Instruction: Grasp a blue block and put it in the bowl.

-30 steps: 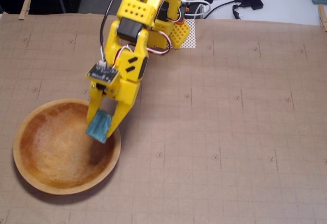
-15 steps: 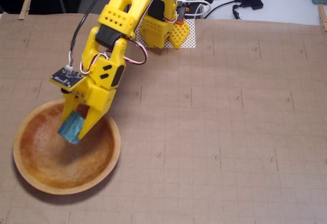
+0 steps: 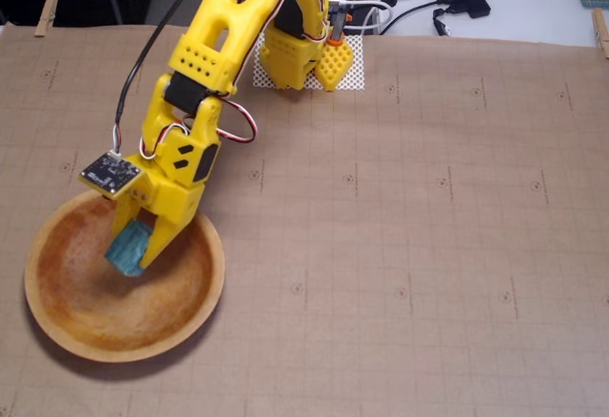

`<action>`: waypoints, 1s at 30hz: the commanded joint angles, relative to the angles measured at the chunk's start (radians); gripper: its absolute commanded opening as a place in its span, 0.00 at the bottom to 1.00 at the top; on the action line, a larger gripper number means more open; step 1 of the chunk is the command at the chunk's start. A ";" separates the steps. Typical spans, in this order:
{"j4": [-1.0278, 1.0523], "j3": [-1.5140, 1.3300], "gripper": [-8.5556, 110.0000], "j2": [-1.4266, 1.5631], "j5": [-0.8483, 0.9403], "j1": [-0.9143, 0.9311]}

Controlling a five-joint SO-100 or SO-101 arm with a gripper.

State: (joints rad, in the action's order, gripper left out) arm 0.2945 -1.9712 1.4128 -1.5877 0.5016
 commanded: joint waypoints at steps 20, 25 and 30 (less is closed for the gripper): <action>-0.008 0.015 0.40 0.224 -0.011 -0.084; 0.114 0.025 0.40 0.383 -0.011 -0.143; 0.279 0.064 0.40 0.546 -0.011 -0.193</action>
State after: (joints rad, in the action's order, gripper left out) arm 0.4924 -1.9712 1.8024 -1.5877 0.3313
